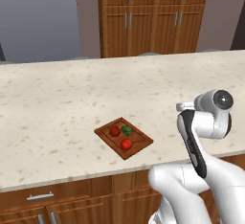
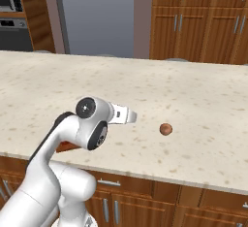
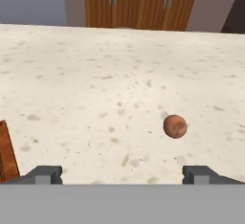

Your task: Place the avocado, onion, tomato, and bell pepper on the cutting board.

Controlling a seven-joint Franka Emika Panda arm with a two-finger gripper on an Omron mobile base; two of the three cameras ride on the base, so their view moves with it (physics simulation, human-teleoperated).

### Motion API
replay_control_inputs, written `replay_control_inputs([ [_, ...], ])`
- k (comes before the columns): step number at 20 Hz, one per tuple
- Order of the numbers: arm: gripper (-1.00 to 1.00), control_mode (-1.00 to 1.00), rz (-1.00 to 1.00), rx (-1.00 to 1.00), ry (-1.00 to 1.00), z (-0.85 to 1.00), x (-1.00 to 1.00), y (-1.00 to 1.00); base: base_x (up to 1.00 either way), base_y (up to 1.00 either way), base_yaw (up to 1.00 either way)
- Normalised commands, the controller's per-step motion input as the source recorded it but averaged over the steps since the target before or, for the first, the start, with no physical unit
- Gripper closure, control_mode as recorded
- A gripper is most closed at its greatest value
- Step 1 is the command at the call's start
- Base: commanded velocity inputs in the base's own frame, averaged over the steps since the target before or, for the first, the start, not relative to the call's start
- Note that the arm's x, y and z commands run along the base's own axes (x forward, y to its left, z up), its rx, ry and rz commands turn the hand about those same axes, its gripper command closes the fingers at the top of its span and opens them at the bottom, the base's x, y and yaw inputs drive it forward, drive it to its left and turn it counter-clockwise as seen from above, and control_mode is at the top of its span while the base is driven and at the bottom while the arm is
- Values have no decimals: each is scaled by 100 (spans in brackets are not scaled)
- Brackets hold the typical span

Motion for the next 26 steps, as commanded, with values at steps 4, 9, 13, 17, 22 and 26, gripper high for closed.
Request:
replay_control_inputs([
  [4, -100, -100, -11, 0, 2, 27, 0, -67, 0, 0, 0],
  [9, -100, -100, -5, 0, 18, 28, 15, -59, 0, 0, 0],
  [13, -100, -100, 0, 2, 24, 13, 35, -23, 0, 0, 0],
  [17, -100, -100, 6, 0, 5, -10, 14, 0, 0, 0, 0],
  [22, -100, -100, 6, 0, 0, -37, 3, -8, 0, 0, 0],
  [26, -100, -100, 0, 0, 0, -34, 14, -29, 0, 0, 0],
])
